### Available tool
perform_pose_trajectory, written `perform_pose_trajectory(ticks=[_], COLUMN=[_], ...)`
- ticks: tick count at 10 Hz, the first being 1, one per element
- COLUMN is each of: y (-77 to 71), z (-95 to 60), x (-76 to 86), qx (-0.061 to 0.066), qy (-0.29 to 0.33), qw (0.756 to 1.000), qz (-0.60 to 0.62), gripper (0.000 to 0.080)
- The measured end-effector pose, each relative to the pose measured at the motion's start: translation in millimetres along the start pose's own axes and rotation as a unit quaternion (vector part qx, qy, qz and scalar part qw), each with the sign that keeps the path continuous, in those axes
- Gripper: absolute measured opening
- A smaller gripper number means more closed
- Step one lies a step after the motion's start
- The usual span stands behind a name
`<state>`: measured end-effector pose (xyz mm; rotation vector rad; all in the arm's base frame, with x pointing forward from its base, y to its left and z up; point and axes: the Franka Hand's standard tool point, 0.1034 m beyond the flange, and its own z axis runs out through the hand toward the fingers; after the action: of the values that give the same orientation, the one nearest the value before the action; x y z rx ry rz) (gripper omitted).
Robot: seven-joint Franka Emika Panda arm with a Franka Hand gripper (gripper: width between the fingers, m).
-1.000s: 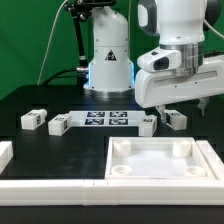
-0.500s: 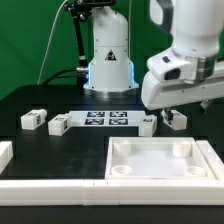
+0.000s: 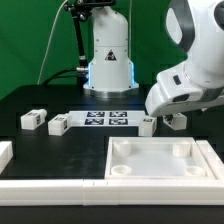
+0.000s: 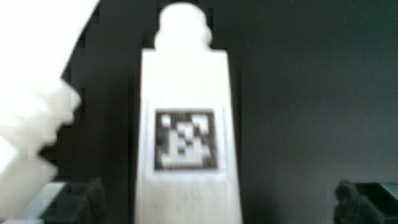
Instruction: Assemble one leg
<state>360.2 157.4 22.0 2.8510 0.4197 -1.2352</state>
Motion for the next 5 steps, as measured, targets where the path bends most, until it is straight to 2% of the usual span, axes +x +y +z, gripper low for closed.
perform_pose_trajectory(ticks=[1, 2, 5], y=[2.1, 1.0, -0.5], z=[2.8, 6.1, 10.6], x=[-2.5, -1.7, 1.8], qx=[-0.003, 0.000, 0.000], qy=[-0.045, -0.080, -0.082], qw=[0.999, 0.997, 0.997], qz=[-0.003, -0.004, -0.006], gripper=[0.0649, 0.0649, 0.0649])
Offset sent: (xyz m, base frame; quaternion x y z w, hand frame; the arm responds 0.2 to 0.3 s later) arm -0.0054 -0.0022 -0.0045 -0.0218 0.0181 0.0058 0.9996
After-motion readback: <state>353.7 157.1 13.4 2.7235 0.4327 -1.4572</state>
